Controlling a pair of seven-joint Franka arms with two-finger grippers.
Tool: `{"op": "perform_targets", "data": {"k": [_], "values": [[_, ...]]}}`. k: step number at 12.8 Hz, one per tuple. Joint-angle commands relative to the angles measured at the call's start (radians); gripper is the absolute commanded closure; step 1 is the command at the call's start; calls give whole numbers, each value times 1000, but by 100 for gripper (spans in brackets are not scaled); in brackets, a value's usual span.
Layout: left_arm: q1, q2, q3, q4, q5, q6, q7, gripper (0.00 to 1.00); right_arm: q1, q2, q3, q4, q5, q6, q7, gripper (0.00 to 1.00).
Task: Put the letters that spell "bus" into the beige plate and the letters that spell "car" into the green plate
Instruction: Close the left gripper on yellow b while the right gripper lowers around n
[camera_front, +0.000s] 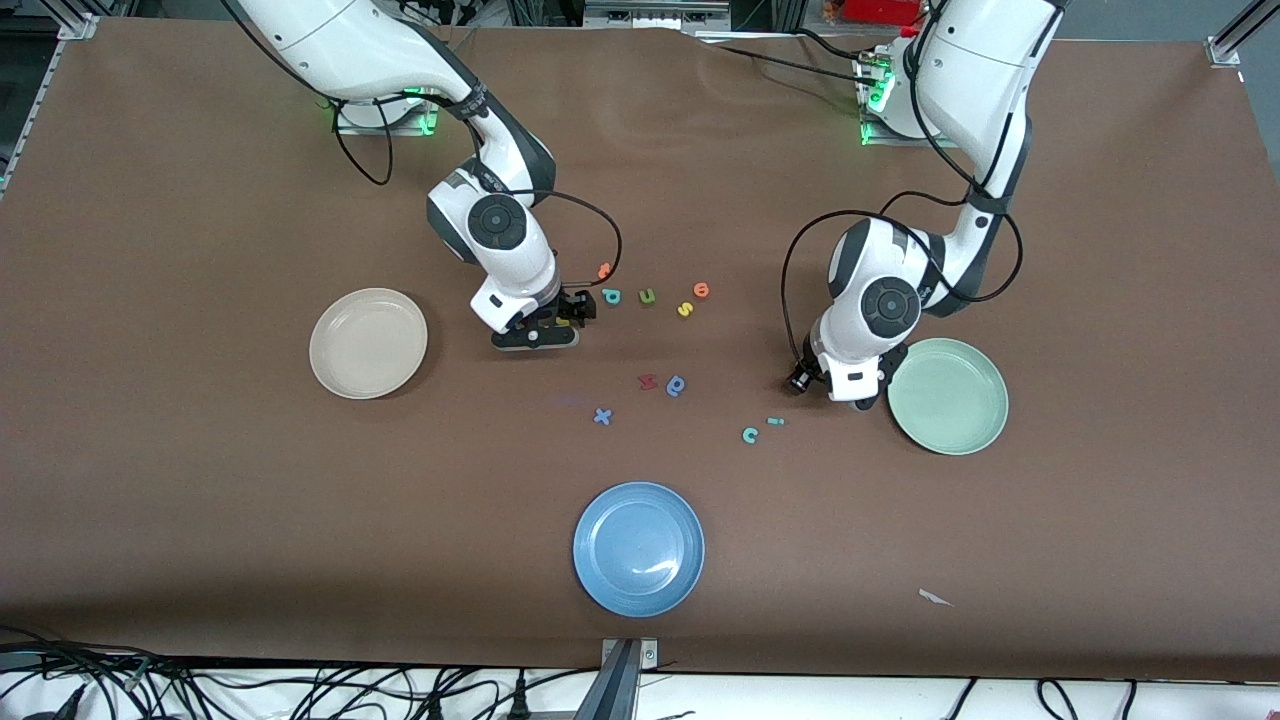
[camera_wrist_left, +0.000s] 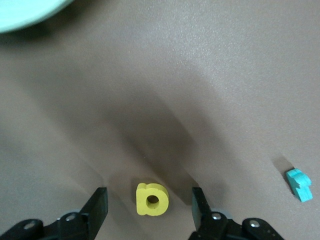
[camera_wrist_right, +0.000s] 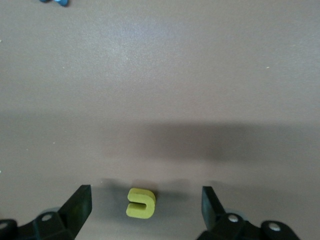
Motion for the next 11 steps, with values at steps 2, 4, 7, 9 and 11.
{"op": "perform_targets", "data": {"k": [2,4,7,9,11], "values": [[-13,-7,8,-15,-19,17,-7,34,10,36,2,38,-58,10,68,5],[-13,-5,8,-14,-19,17,-8,52,11,38,2,38,-60,10,68,12],[-13,-4,8,-12,-19,17,-16,64,11,41,2,35,-66,9,71,24],[-13,-4,8,-12,-19,17,-16,72,13,39,2,32,-68,9,77,32],[-13,-4,8,-9,-18,17,-11,76,13,41,2,30,-69,9,91,37]]}}
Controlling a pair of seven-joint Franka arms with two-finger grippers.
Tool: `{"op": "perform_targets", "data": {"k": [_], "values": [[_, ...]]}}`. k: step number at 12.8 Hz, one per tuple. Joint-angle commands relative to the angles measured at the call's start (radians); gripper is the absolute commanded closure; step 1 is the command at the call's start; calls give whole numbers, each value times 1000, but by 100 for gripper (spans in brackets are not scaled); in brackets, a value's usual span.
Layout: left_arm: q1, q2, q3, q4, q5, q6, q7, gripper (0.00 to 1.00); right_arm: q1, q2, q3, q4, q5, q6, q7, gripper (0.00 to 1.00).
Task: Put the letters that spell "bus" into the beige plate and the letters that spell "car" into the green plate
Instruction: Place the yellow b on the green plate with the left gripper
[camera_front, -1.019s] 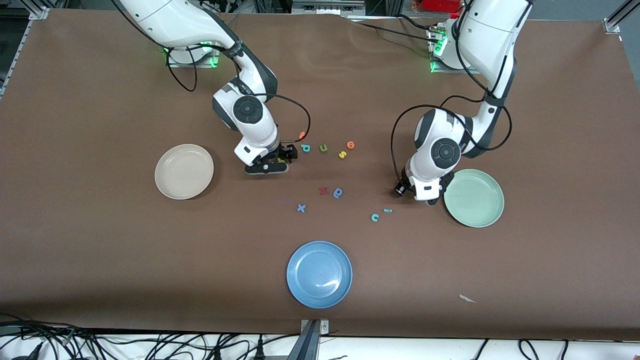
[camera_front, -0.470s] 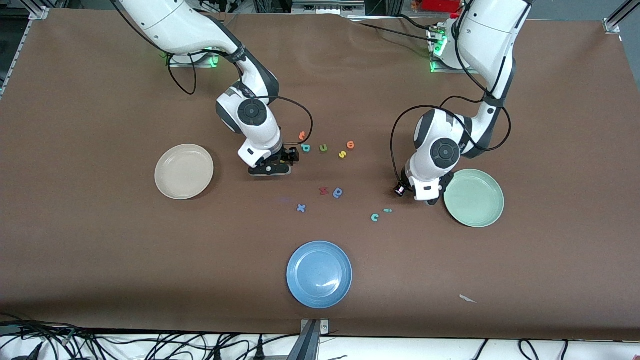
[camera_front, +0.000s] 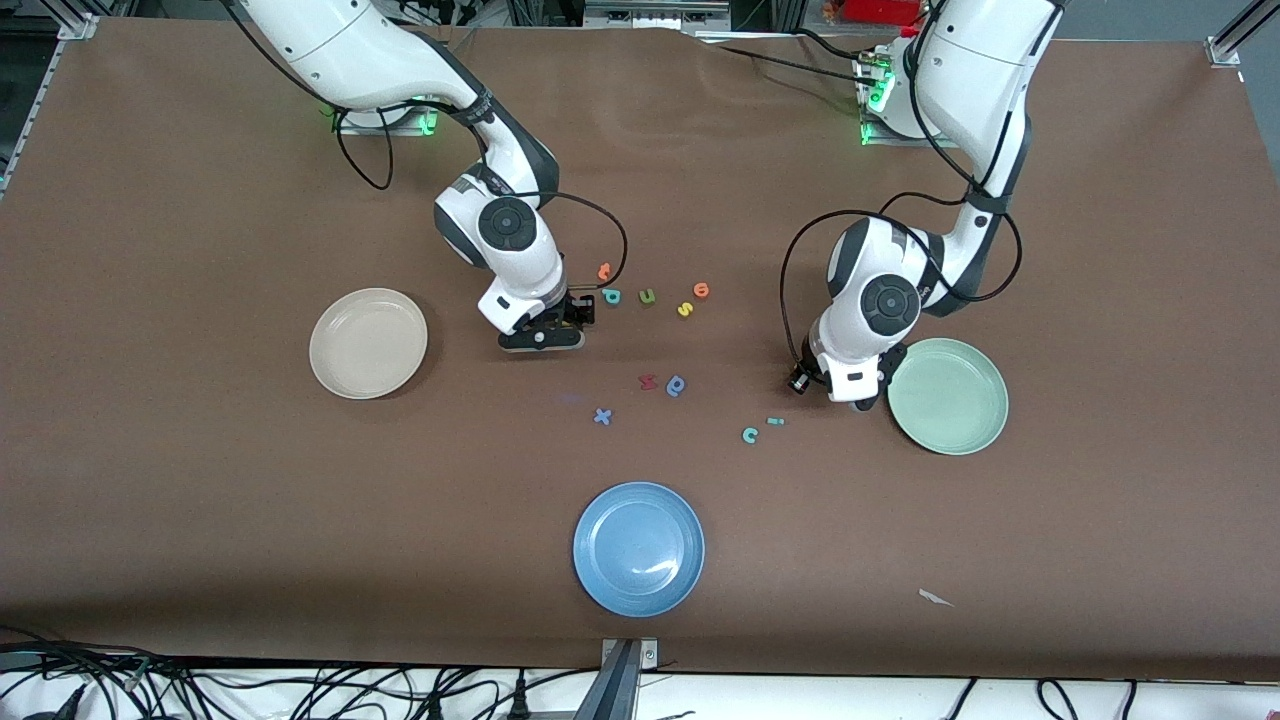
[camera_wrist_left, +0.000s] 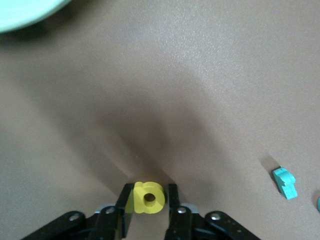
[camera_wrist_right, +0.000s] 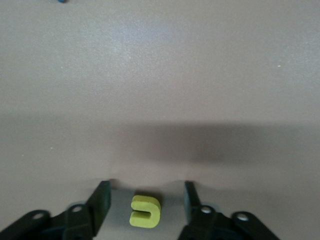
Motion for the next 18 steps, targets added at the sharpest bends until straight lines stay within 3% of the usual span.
{"op": "perform_targets", "data": {"k": [1,7,9,12,15,16,17,18], "values": [[-10,-1,8,-10,-16,-4,6,76,11,13,2,12,-25,4,35,40],[30,-42,10,30,42,-81,96,79,16,9,2,8,-26,-3,48,75],[69,-65,10,109,42,-224,166,79,16,6,2,7,-26,-4,46,85],[141,-98,10,180,42,-417,340,80,14,-2,2,7,-28,-9,39,88],[235,-115,11,177,44,-446,494,79,3,-33,4,8,-28,-55,25,88],[266,-113,11,173,53,-446,541,79,3,-33,4,8,-27,-56,35,81],[292,-105,11,173,97,-445,570,79,5,-34,7,8,-20,-56,48,49],[306,-87,10,173,144,-440,581,80,6,-51,10,1,-20,-59,67,40]]}}
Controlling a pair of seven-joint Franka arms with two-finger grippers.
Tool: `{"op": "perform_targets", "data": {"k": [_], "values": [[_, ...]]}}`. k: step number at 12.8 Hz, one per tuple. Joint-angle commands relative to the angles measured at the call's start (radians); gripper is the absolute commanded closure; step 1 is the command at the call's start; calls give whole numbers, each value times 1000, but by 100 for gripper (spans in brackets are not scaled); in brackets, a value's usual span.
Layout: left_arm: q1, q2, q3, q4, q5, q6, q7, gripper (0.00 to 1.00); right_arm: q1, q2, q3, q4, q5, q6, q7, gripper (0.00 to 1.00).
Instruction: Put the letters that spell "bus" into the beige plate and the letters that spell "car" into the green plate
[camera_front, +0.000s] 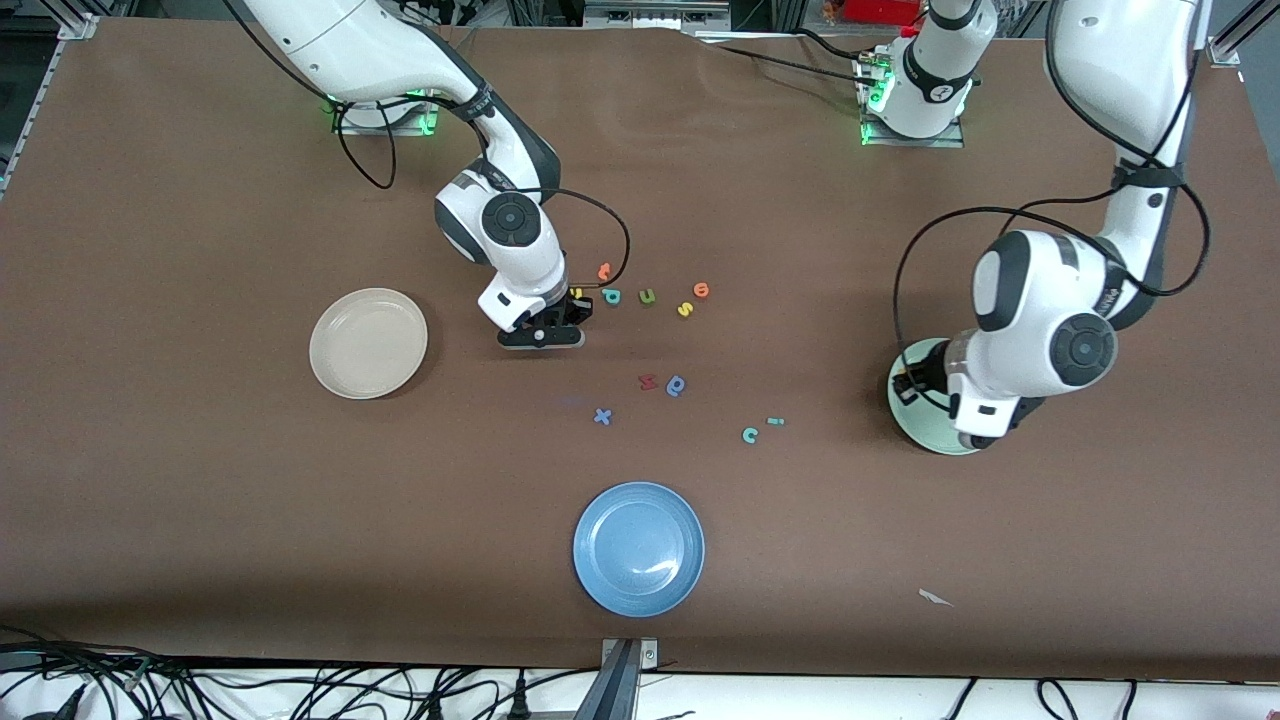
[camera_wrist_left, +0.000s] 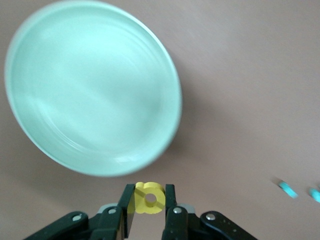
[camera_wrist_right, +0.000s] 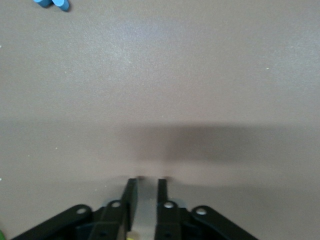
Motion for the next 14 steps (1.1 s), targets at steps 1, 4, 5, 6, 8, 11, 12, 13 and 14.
{"op": "perform_targets", "data": {"k": [1,4,5,6,8,11,12,13,14], "values": [[40,33,-10,-2,78,6,45,79,0,-43,24,-18,-9,-26,59,36],[44,87,-12,-5,77,63,44,78,6,-57,63,-56,-11,-26,111,28],[47,98,-12,-7,75,81,44,75,15,-56,67,-64,-11,-25,127,28],[47,110,-12,-7,75,90,44,73,26,-56,68,-74,-15,-21,128,28],[49,110,-12,-7,75,91,44,47,31,-54,68,-91,-22,-12,128,28],[50,102,-12,-2,69,91,44,4,31,-57,68,-110,-51,-12,128,28],[52,92,-13,5,66,89,38,1,31,-56,68,-114,-63,-12,128,28],[46,69,-18,7,66,89,35,0,31,-56,68,-116,-66,-11,128,28],[38,55,-26,15,60,89,21,0,31,-54,68,-116,-72,-8,128,28]]}}
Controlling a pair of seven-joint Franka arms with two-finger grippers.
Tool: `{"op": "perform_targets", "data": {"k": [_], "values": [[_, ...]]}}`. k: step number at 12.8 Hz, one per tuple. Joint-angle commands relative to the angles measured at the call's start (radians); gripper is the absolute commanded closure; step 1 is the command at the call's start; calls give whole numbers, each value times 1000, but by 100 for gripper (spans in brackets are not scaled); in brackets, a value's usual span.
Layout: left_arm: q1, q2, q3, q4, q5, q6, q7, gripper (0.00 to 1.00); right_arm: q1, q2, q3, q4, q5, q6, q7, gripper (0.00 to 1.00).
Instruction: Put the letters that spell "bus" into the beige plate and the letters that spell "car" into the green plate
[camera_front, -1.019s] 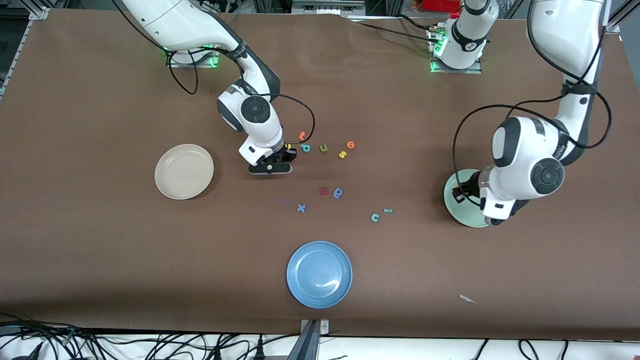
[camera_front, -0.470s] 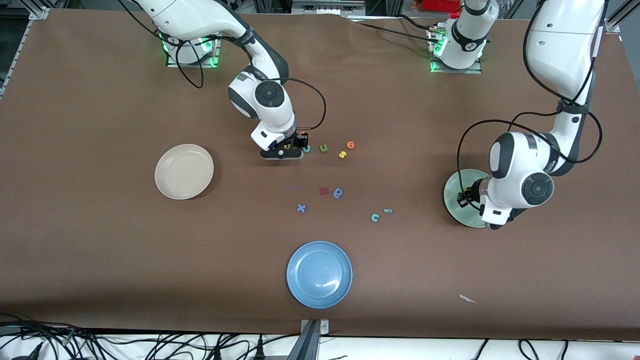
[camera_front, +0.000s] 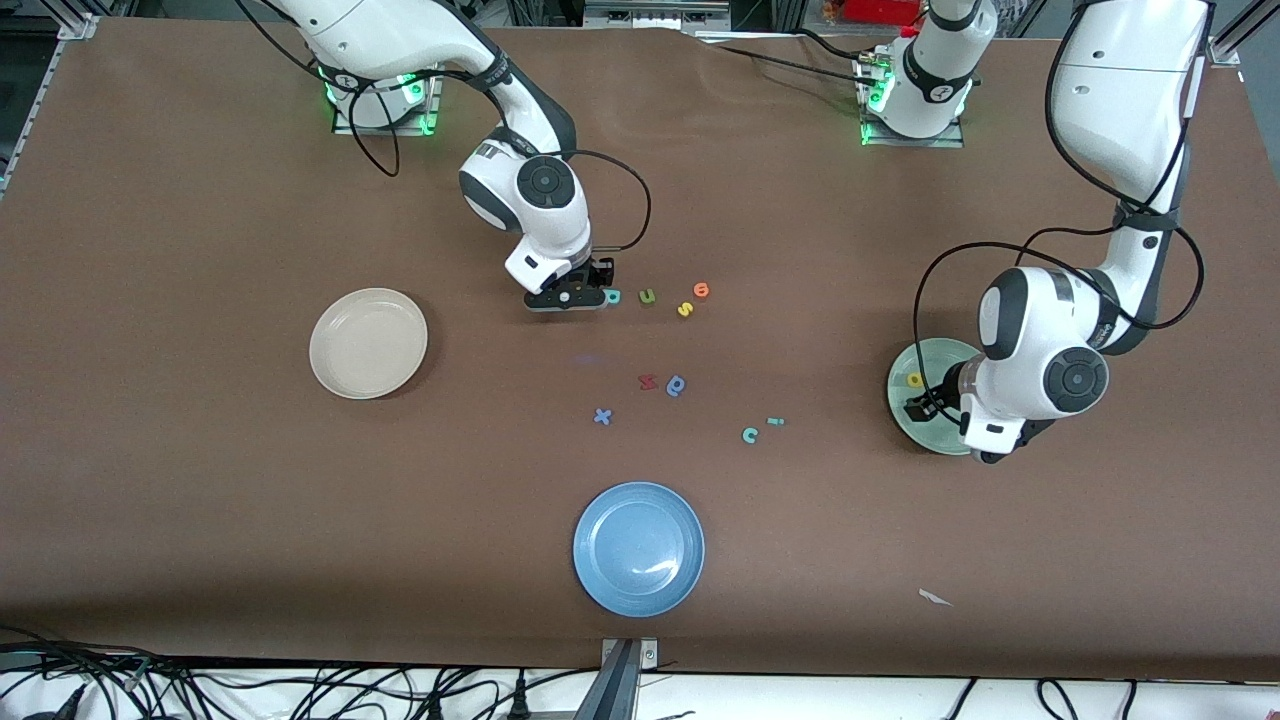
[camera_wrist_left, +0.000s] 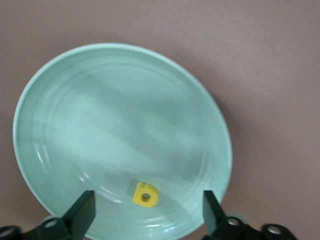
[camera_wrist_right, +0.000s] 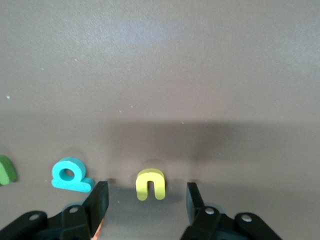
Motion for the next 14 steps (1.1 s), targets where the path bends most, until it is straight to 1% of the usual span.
{"op": "perform_targets", "data": {"k": [1,3,4,5,7,8,9,12,14], "values": [[-9,-47,-32,28,-38,-7,-44,0,-3,-20,3,-33,-41,22,23,29],[-33,-31,-39,82,-72,-4,-162,0,-3,-15,3,-45,-46,51,23,32],[-61,-15,-39,102,-75,-2,-257,0,-3,-12,3,-48,-49,57,23,36],[-81,-1,-39,116,-77,5,-346,0,-3,-12,3,-49,-64,59,23,43],[-119,11,-39,116,-78,80,-513,0,-3,-12,1,-49,-68,59,23,53],[-144,24,-39,116,-77,99,-598,0,-3,-12,1,-49,-68,59,23,55],[-170,33,-39,116,-77,123,-670,0,-3,-12,1,-49,-69,60,23,60],[-224,82,-37,118,-70,212,-871,0,-3,-12,1,-49,-69,59,18,78],[-248,105,-36,118,-64,240,-954,0,-8,-15,1,-49,-69,57,14,84]]}}
